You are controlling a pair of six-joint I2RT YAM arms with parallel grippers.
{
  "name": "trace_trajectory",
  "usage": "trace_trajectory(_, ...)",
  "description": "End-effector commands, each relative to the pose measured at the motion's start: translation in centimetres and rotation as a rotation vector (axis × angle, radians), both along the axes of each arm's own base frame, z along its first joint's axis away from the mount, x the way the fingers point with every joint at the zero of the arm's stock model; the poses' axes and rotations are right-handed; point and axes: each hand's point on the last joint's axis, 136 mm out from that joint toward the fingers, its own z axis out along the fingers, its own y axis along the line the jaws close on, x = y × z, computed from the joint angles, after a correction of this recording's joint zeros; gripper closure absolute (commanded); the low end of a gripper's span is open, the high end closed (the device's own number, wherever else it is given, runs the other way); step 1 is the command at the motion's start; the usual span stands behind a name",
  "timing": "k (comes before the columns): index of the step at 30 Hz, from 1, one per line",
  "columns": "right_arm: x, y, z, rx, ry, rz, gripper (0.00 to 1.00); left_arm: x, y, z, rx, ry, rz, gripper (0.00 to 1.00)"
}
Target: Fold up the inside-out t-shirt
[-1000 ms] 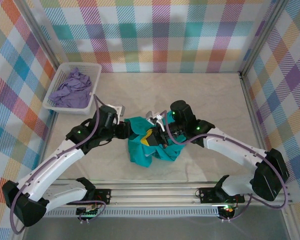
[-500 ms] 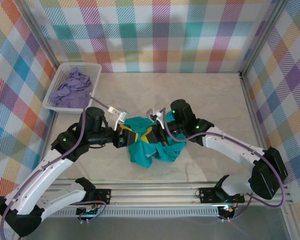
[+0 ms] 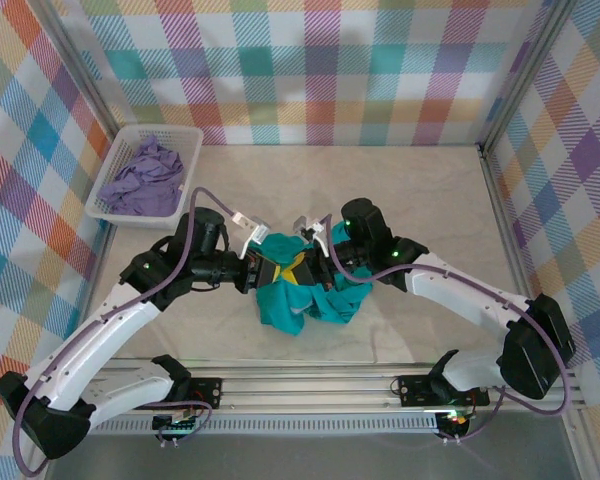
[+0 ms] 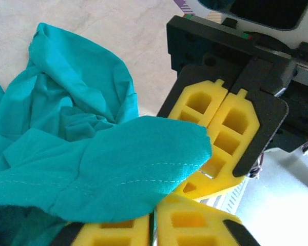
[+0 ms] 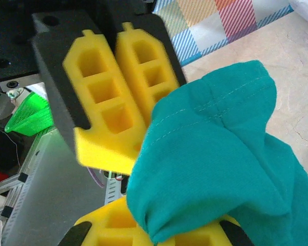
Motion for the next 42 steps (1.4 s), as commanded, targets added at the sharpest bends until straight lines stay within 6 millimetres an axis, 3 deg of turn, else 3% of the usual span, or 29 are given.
trace_trajectory(1,0.3,-0.2,0.9,0.025,-0.007,-0.03,1.0,-0.4,0.0,1.5,-0.035,-0.055,-0.026,1.0)
trace_trajectory(3,0.7,-0.4,0.7,0.006,-0.002,-0.07,0.96,-0.3,0.1,1.7,-0.034,-0.079,-0.024,1.0)
trace_trajectory(7,1.5,-2.1,-1.4,-0.097,-0.033,-0.183,0.69,-0.9,0.3,2.9,-0.053,-0.136,-0.053,1.0)
trace_trajectory(10,2.4,-3.2,-2.9,-0.134,-0.102,-0.253,0.58,-1.7,0.0,3.6,-0.077,-0.146,-0.1,1.0)
trace_trajectory(15,0.8,-0.7,-1.9,-0.015,-0.048,-0.083,0.48,-1.8,-0.3,4.1,-0.089,-0.14,-0.116,1.0)
trace_trajectory(17,1.1,-0.3,-2.5,-0.03,-0.041,-0.083,0.52,-1.7,-0.3,4.2,-0.091,-0.139,-0.109,1.0)
trace_trajectory(20,1.7,-0.5,-3.3,-0.062,-0.051,-0.122,0.86,-1.4,0.1,4.4,-0.079,-0.147,-0.079,1.0)
trace_trajectory(22,2.2,-1.1,-3.4,-0.071,-0.055,-0.171,1.0,-1.2,0.7,4.2,-0.054,-0.157,-0.052,1.0)
trace_trajectory(26,5.4,-3.5,-4.5,-0.146,0.055,-0.407,1.0,-1.0,2.1,3.5,0.013,-0.182,0.003,1.0)
trace_trajectory(28,6.1,-4.7,-5.1,-0.168,0.102,-0.482,1.0,-0.6,3.0,3.2,0.053,-0.197,0.045,1.0)
trace_trajectory(34,5.5,-6.1,-5.3,-0.174,0.137,-0.527,1.0,1.5,5.6,2.8,0.167,-0.254,0.2,1.0)
trace_trajectory(40,3.9,-5.4,-4.7,-0.08,0.101,-0.427,1.0,0.9,3.5,3.9,0.055,-0.289,0.108,1.0)
trace_trajectory(42,3.1,-4.9,-4.8,-0.074,0.102,-0.362,0.9,0.4,2.3,4.7,-0.021,-0.298,0.057,1.0)
